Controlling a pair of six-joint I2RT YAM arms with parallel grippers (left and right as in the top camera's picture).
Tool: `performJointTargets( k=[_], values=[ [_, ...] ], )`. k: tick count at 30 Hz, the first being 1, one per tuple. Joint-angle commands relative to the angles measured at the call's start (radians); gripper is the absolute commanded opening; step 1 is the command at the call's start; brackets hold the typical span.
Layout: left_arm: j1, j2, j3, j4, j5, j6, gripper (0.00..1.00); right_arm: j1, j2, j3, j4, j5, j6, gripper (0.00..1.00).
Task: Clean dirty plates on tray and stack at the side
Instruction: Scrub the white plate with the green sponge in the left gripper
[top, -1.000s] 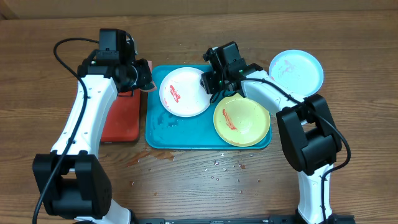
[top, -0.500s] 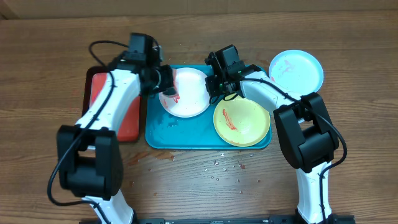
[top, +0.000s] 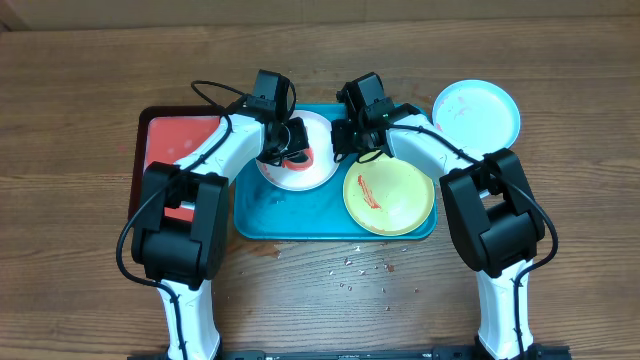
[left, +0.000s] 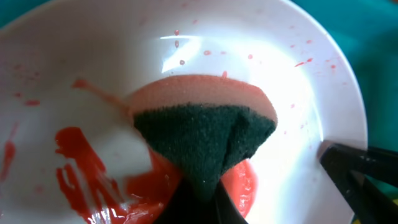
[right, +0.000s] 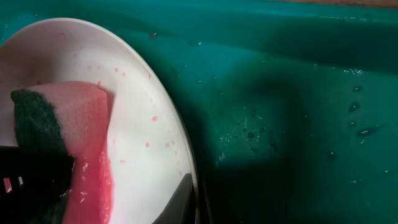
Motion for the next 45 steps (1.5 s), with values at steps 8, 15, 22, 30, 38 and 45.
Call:
performJointTargets(
  k=[8, 15, 22, 30, 38, 45],
  values=[
    [0.032, 0.041, -0.003, -0.078, -0.284, -0.037, 0.04, 0.011, 0.021, -0.002, -0.026, 0.056, 0.034, 0.04],
    [0.079, -0.045, -0.003, -0.126, -0.411, -0.022, 0.04, 0.011, 0.021, -0.002, -0.021, 0.055, 0.034, 0.04],
    [0.078, -0.088, -0.003, -0.060, -0.216, -0.018, 0.04, 0.011, 0.021, -0.002, -0.020, 0.055, 0.034, 0.04],
    [0.035, -0.030, -0.003, 0.004, -0.024, -0.018, 0.04, 0.011, 0.021, -0.002, -0.019, 0.055, 0.034, 0.04],
    [-0.006, 0.015, -0.003, -0.003, -0.166, -0.018, 0.04, 0.011, 0.021, -0.002, -0.020, 0.055, 0.034, 0.04],
    [0.021, 0.008, -0.002, -0.079, -0.430, 0.003, 0.04, 0.011, 0.021, -0.002, -0.021, 0.056, 0.033, 0.04]
  ],
)
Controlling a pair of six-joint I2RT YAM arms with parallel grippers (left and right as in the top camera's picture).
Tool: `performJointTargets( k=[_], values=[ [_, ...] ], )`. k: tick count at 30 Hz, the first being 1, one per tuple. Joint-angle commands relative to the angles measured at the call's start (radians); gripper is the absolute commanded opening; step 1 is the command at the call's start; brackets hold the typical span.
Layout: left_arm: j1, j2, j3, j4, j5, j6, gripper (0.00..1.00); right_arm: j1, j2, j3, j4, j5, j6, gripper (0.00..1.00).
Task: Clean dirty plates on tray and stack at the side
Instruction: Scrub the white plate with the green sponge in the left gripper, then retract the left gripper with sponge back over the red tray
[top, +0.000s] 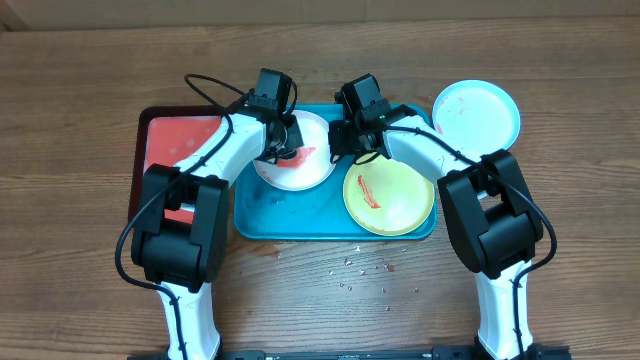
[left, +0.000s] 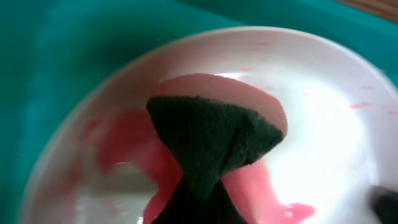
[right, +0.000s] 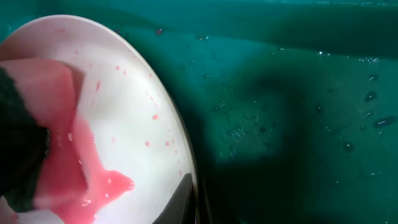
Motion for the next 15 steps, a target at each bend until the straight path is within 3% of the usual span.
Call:
performJointTargets(
  k=[1, 15],
  values=[
    [0.036, 0.016, -0.008, -0.068, -0.234, 0.027, 0.04, -0.001, 0.021, -0.002, -0.017, 0.040, -0.002, 0.04],
    [0.164, -0.265, 0.037, -0.144, -0.271, -0.011, 0.04, -0.001, 0.012, 0.000, -0.016, 0.051, -0.008, 0.04]
  ],
)
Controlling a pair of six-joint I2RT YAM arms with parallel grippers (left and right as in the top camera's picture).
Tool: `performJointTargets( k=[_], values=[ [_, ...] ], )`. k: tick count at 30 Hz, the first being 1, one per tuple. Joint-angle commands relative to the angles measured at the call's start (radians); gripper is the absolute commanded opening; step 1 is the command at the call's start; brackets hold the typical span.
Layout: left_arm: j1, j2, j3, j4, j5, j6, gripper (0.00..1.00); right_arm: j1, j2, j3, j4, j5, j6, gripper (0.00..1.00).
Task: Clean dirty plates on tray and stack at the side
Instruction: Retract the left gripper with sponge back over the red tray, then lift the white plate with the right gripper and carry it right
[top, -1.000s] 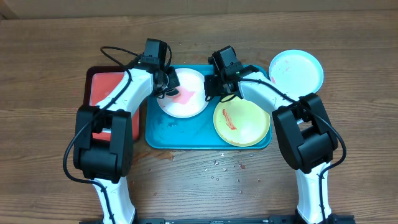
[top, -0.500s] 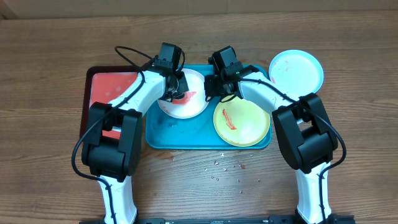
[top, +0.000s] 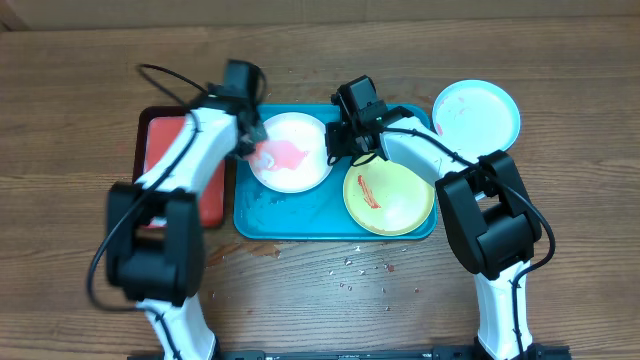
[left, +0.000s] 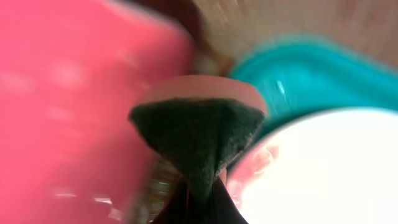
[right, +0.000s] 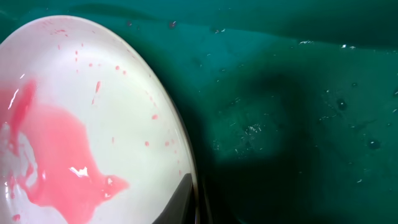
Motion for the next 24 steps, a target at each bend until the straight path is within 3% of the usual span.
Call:
performJointTargets(
  k=[1, 11, 18, 24],
  values=[
    [0.056, -0.151, 0.024, -0.001, -0.076, -0.009, 0.04, -0.013, 0.006, 0.000, -0.016, 0.054, -0.022, 0.04],
    [0.251, -0.205, 0.017, -0.127, -0.081, -0.010, 0.04, 0.026, -0.151, 0.000, -0.013, 0.092, -0.206, 0.04],
    [0.308, -0.153, -0.002, -0.175, -0.068, -0.009, 0.04, 0.149, -0.275, 0.000, -0.009, 0.553, -0.421, 0.04],
    [0.309, -0.100, -0.002, -0.179, -0.068, -0.034, 0.04, 0.290, -0.305, 0.000, 0.069, 0.982, -0.757, 0.04]
  ],
)
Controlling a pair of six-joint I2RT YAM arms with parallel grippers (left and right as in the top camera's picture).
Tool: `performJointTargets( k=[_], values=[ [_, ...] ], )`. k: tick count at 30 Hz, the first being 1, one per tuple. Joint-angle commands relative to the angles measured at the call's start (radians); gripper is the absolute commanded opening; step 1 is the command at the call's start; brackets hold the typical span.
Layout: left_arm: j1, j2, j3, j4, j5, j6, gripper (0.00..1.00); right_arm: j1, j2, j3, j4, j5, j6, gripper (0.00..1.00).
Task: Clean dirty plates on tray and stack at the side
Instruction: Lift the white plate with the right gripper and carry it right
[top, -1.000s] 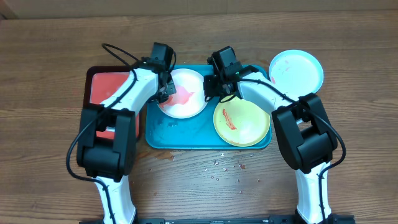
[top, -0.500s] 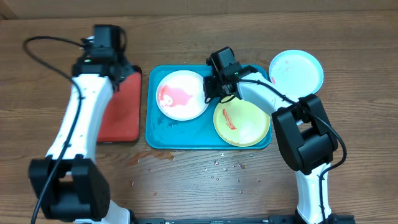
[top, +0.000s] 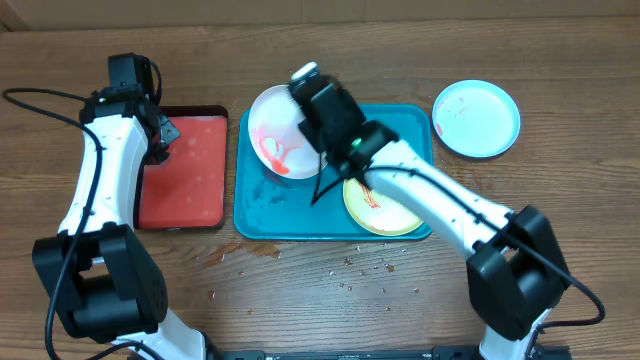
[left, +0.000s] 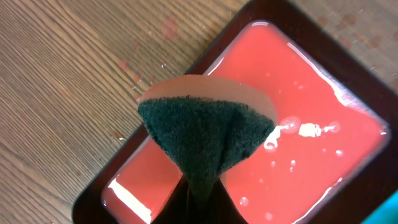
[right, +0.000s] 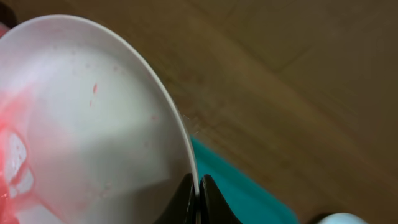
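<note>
My left gripper (left: 200, 198) is shut on a pink-and-green sponge (left: 208, 130), held over the far left corner of the dark tray of red liquid (top: 182, 168). My right gripper (right: 198, 186) is shut on the rim of the white plate (top: 276, 144), which is tilted and lifted over the teal tray's (top: 262, 205) far left part, pink liquid pooled low in it. A yellow plate (top: 385, 205) with a red smear lies on the teal tray under my right arm. The light blue plate (top: 476, 118) rests on the table at the far right.
Small crumbs or droplets (top: 362, 268) are scattered on the wooden table in front of the teal tray. Both trays sit side by side in the middle of the table.
My left gripper has carried the sponge from the teal tray's left edge out over the red tray's far corner. The right gripper has lifted and tilted the white plate off the tray floor.
The sponge was pressed on the white plate's red smear while my right gripper held the plate's rim flat on the teal tray. Then the smear had spread to pink liquid. The sponge then left the plate, and now it hangs over the red tray with the plate raised.
</note>
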Motion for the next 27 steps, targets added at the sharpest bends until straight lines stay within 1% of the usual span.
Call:
performJointTargets(
  k=[1, 7, 11, 13, 14, 16, 17, 18, 19, 20, 21, 22, 23, 24, 25, 27],
  values=[
    [0.001, 0.035, -0.011, -0.001, 0.000, -0.044, 0.04, 0.071, -0.022, 0.002, 0.072, 0.390, -0.305, 0.04],
    [0.001, 0.042, -0.011, -0.002, -0.006, -0.060, 0.04, 0.131, -0.022, 0.002, 0.202, 0.560, -0.565, 0.04],
    [0.001, 0.042, -0.011, -0.002, -0.008, -0.060, 0.04, 0.145, -0.022, 0.002, 0.289, 0.643, -0.702, 0.04],
    [0.001, 0.043, -0.011, -0.003, -0.008, -0.060, 0.04, 0.145, -0.022, 0.002, 0.385, 0.724, -0.798, 0.04],
    [0.001, 0.043, -0.011, -0.005, -0.008, -0.060, 0.04, 0.145, -0.022, 0.002, 0.409, 0.741, -0.804, 0.04],
    [0.001, 0.042, -0.011, -0.005, -0.007, -0.060, 0.04, 0.145, -0.022, 0.002, 0.454, 0.747, -0.760, 0.04],
    [0.001, 0.043, -0.011, -0.005, -0.007, -0.060, 0.04, 0.145, -0.022, 0.002, 0.452, 0.733, -0.697, 0.04],
    [0.001, 0.043, -0.011, -0.005, -0.007, -0.061, 0.04, 0.144, -0.022, 0.001, 0.431, 0.703, -0.578, 0.04],
    [0.001, 0.043, -0.011, -0.005, -0.007, -0.061, 0.04, 0.142, -0.022, -0.002, 0.370, 0.650, -0.436, 0.04],
    [0.001, 0.043, -0.011, -0.005, -0.007, -0.061, 0.04, 0.137, -0.022, -0.003, 0.283, 0.570, -0.348, 0.04],
    [0.001, 0.043, -0.011, -0.005, -0.007, -0.060, 0.04, 0.132, -0.021, -0.005, 0.182, 0.461, -0.321, 0.04],
    [0.001, 0.043, -0.011, -0.008, -0.007, -0.060, 0.04, 0.122, -0.018, -0.005, 0.067, 0.328, -0.346, 0.04],
    [0.001, 0.043, -0.011, -0.010, -0.007, -0.058, 0.04, 0.116, -0.015, -0.005, 0.006, 0.274, -0.388, 0.04],
    [0.001, 0.043, -0.011, -0.013, -0.007, -0.058, 0.04, 0.112, -0.015, -0.005, -0.029, 0.287, -0.428, 0.04],
    [0.001, 0.043, -0.011, -0.013, -0.007, -0.057, 0.04, 0.111, -0.015, -0.005, -0.033, 0.370, -0.437, 0.04],
    [0.001, 0.043, -0.011, -0.011, -0.007, -0.058, 0.04, 0.108, -0.022, -0.004, 0.069, 0.602, -0.415, 0.04]
  ],
)
